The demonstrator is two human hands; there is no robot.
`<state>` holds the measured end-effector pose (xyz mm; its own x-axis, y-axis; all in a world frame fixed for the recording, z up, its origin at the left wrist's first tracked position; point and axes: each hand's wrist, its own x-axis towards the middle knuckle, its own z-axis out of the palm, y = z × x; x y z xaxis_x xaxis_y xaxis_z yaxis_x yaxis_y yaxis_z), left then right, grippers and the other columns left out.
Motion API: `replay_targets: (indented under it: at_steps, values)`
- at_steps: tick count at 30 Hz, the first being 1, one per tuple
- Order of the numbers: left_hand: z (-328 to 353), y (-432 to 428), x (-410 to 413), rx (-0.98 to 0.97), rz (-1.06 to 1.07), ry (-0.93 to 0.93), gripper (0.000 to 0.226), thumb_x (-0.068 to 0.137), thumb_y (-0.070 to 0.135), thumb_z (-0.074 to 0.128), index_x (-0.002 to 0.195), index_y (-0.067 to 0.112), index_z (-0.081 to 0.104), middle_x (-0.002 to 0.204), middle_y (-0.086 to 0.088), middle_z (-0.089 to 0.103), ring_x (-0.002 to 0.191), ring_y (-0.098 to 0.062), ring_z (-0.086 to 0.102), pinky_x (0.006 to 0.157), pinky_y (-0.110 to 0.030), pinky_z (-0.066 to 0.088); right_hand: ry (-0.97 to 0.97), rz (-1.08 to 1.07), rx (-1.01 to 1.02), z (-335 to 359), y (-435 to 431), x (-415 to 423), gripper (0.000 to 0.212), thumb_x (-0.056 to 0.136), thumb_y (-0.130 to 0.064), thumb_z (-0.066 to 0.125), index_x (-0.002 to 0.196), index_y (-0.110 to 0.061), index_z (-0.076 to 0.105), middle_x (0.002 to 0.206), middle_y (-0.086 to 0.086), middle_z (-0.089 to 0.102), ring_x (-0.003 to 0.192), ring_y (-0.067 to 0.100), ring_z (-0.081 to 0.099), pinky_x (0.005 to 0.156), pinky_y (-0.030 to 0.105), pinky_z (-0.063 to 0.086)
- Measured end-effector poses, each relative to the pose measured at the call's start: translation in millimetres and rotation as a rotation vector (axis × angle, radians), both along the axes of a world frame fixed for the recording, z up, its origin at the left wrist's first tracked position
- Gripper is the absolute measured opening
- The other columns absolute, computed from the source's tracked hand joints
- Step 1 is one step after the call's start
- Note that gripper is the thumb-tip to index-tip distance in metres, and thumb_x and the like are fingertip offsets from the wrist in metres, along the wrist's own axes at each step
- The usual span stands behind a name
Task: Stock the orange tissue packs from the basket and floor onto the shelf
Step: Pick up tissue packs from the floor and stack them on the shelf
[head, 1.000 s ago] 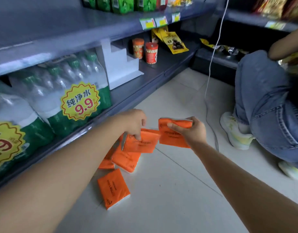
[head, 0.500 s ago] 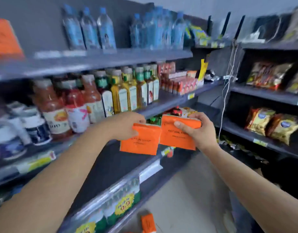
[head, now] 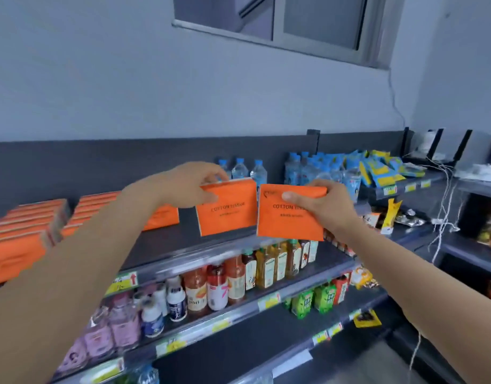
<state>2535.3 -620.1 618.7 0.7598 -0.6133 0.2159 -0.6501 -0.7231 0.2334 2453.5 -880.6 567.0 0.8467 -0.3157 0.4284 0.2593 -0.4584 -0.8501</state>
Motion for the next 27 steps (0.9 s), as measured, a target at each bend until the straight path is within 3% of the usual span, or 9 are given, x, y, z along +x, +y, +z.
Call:
replay_targets:
  at_steps: [3, 10, 15, 22, 24, 27]
  values:
    - [10, 29, 11, -0.005, 0.030, -0.030, 0.045, 0.085, 0.019, 0.068, 0.128, 0.024, 0.054, 0.131, 0.000, 0.058, 0.119, -0.015, 0.054, 0.106, -0.038, 0.041, -0.021, 0.064, -0.005, 15, 30, 18, 0.041, 0.054, -0.045, 0.084, 0.074, -0.019, 0.059, 0.075, -0.002, 0.068, 0.066, 0.012, 0.066, 0.056, 0.022, 0.055]
    - [11, 77, 53, -0.014, 0.052, -0.051, 0.046, 0.087, 0.017, 0.065, 0.131, 0.023, 0.053, 0.135, 0.004, 0.054, 0.125, -0.013, 0.050, 0.104, -0.027, 0.037, -0.007, 0.128, 0.030, 10, 72, 69, 0.041, 0.064, -0.033, 0.086, 0.086, -0.011, 0.060, 0.075, -0.003, 0.068, 0.055, 0.002, 0.066, 0.046, 0.015, 0.050]
    - [-6, 103, 92, -0.012, 0.133, 0.003, 0.048, 0.088, 0.015, 0.064, 0.134, 0.021, 0.049, 0.139, 0.002, 0.051, 0.128, -0.015, 0.048, 0.105, -0.031, 0.038, 0.121, 0.176, -0.019, -2, 83, 110, 0.040, 0.060, -0.031, 0.089, 0.083, -0.015, 0.061, 0.085, 0.001, 0.070, 0.073, 0.017, 0.070, 0.061, 0.028, 0.059]
    - [-65, 117, 168, 0.120, 0.249, 0.068, 0.049, 0.091, 0.011, 0.060, 0.138, 0.016, 0.048, 0.144, 0.000, 0.046, 0.133, -0.017, 0.042, 0.110, -0.030, 0.033, 0.208, 0.287, -0.098, -41, 117, 198, 0.046, 0.055, -0.033, 0.091, 0.086, -0.012, 0.065, 0.082, 0.005, 0.071, 0.076, 0.021, 0.070, 0.075, 0.040, 0.060]
    - [-83, 120, 182, 0.171, 0.277, 0.086, 0.048, 0.091, 0.012, 0.059, 0.137, 0.018, 0.048, 0.144, 0.002, 0.047, 0.132, -0.017, 0.043, 0.109, -0.032, 0.035, 0.230, 0.323, -0.166, -58, 134, 223, 0.049, 0.054, -0.036, 0.092, 0.088, -0.013, 0.064, 0.090, 0.005, 0.070, 0.082, 0.020, 0.068, 0.078, 0.037, 0.057]
    - [-95, 125, 199, 0.267, 0.321, 0.056, 0.047, 0.090, 0.019, 0.061, 0.136, 0.024, 0.050, 0.142, 0.005, 0.049, 0.129, -0.016, 0.046, 0.106, -0.034, 0.040, 0.210, 0.372, -0.231, -79, 160, 255, 0.048, 0.055, -0.038, 0.091, 0.086, -0.016, 0.061, 0.096, 0.000, 0.059, 0.083, 0.011, 0.058, 0.071, 0.022, 0.048]
